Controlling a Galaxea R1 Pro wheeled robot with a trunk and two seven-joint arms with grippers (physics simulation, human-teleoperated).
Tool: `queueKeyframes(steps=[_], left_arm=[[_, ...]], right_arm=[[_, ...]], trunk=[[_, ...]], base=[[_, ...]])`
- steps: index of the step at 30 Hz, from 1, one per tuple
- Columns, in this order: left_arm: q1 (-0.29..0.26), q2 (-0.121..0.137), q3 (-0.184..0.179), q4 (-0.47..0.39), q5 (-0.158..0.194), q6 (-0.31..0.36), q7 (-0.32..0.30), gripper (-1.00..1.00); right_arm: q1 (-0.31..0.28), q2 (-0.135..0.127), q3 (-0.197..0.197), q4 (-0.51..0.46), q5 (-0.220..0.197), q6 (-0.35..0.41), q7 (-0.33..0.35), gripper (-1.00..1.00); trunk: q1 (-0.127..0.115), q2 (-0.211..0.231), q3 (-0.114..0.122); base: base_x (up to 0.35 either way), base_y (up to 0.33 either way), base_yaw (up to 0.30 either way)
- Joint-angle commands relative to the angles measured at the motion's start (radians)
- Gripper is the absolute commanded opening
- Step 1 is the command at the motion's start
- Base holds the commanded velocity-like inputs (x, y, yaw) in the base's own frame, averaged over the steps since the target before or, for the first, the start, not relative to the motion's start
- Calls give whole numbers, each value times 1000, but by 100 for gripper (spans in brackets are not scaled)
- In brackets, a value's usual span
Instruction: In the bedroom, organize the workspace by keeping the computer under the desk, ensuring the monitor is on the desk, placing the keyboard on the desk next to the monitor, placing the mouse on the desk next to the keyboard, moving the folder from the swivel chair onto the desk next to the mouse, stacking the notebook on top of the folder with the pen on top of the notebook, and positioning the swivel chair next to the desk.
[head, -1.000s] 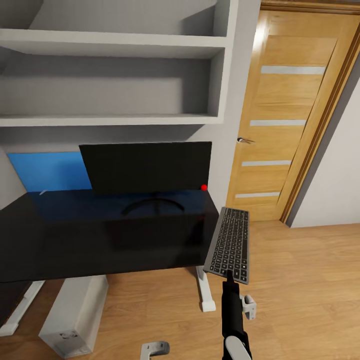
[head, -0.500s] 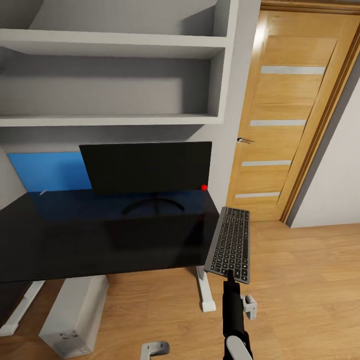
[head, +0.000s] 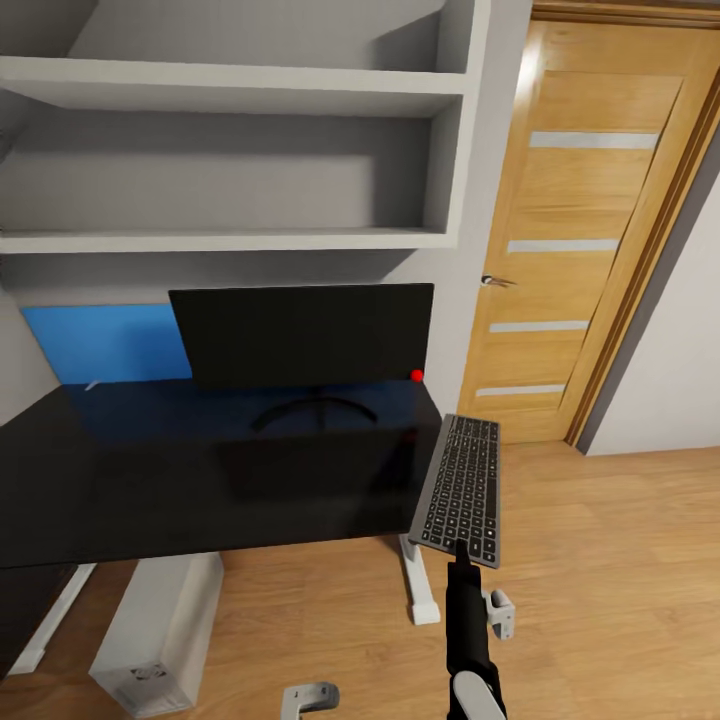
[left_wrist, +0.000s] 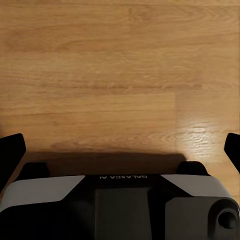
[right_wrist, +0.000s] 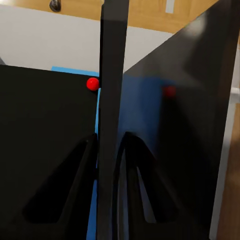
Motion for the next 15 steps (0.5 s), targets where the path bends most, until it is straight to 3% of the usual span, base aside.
queueKeyframes(steps=[1,15], left_arm=[[-1,0,-2,-1,10,2,10,100],[-1,0,-2,0,10,2,10,100]], right_arm=[[-1,0,2,1,-11,-4,8,-100],[-1,0,2,2,-8,-4,9,-100]], trunk=[[0,-1,-1],[0,-1,-1]], base=[[0,60,0],[0,30,0]])
